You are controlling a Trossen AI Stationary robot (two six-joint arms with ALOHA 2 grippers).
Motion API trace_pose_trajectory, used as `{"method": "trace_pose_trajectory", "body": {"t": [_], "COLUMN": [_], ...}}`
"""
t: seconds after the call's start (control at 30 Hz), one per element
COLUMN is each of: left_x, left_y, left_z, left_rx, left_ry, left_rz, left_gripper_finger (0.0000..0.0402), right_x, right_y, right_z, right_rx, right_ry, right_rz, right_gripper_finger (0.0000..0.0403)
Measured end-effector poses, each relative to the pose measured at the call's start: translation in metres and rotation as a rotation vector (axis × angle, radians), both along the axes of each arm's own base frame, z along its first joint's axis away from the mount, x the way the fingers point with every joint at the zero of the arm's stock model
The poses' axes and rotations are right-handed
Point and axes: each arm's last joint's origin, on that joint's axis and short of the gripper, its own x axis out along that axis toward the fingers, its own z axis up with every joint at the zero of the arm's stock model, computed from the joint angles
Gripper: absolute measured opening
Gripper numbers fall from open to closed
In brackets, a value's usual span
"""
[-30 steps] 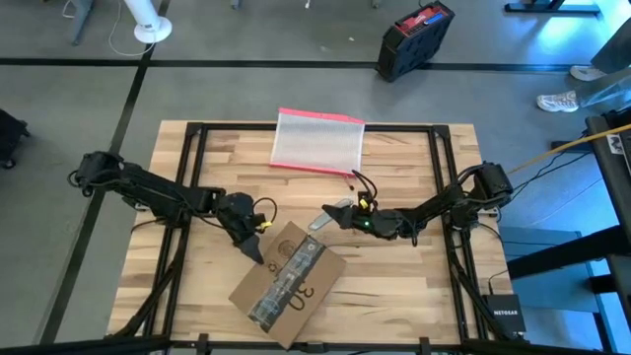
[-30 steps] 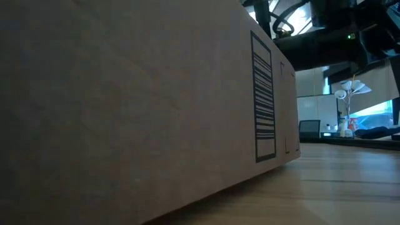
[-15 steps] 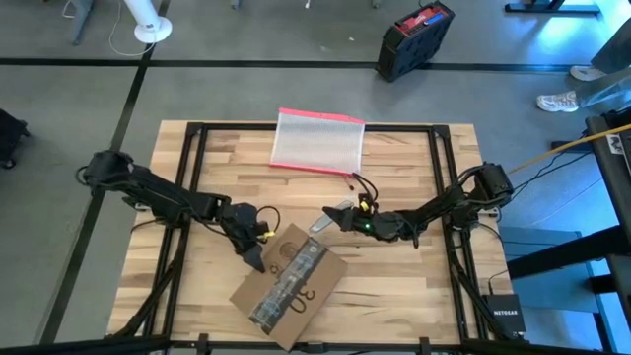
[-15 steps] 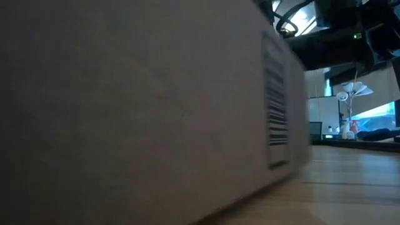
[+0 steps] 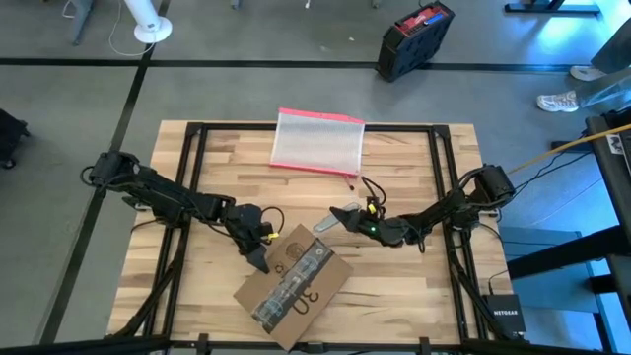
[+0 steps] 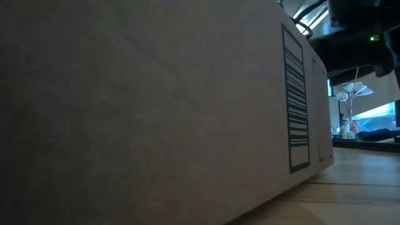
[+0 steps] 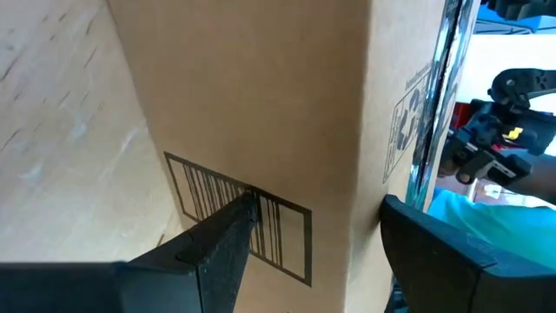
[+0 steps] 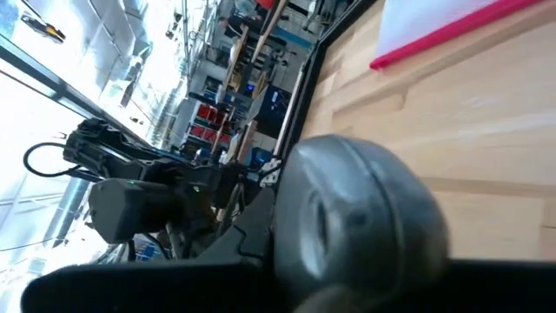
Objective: Unpack boxes
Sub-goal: Open the cardboard box using the gray cutter
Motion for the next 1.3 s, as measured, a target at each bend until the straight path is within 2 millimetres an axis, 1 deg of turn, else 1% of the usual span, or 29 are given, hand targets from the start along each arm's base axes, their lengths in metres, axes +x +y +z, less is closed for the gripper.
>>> {"method": "trace_pose_trajectory", "body": {"t": [0.37, 0.53, 0.83, 0.97, 1.1, 1.3], "left_x": [0.000, 0.000, 0.000, -0.001, -0.001, 0.000], "left_y": [0.000, 0.000, 0.000, -0.002, -0.002, -0.001], "left_z": [0.000, 0.000, 0.000, 0.000, 0.000, 0.000], "left_rx": [0.000, 0.000, 0.005, -0.002, -0.002, 0.001], "left_ry": [0.003, 0.002, -0.003, -0.003, -0.003, -0.002], "left_rz": [-0.002, -0.003, -0.004, -0.024, -0.022, -0.014], "left_gripper_finger": [0.0239, 0.0239, 0.0239, 0.0239, 0.0239, 0.0239], "right_x": [0.000, 0.000, -0.006, -0.009, -0.011, -0.011], "right_y": [-0.001, 0.000, 0.017, 0.026, 0.029, 0.028], "right_z": [-0.001, -0.001, -0.004, -0.005, -0.006, -0.005], "right_rx": [-0.011, -0.007, 0.005, 0.025, 0.026, 0.021], "right_ry": [0.010, 0.012, 0.031, 0.036, 0.039, 0.037], "right_rz": [-0.030, 0.001, 0.014, 0.060, 0.066, 0.044], "right_gripper_finger": [0.0065, 0.0065, 0.0065, 0.0065, 0.0065, 0.0065]}}
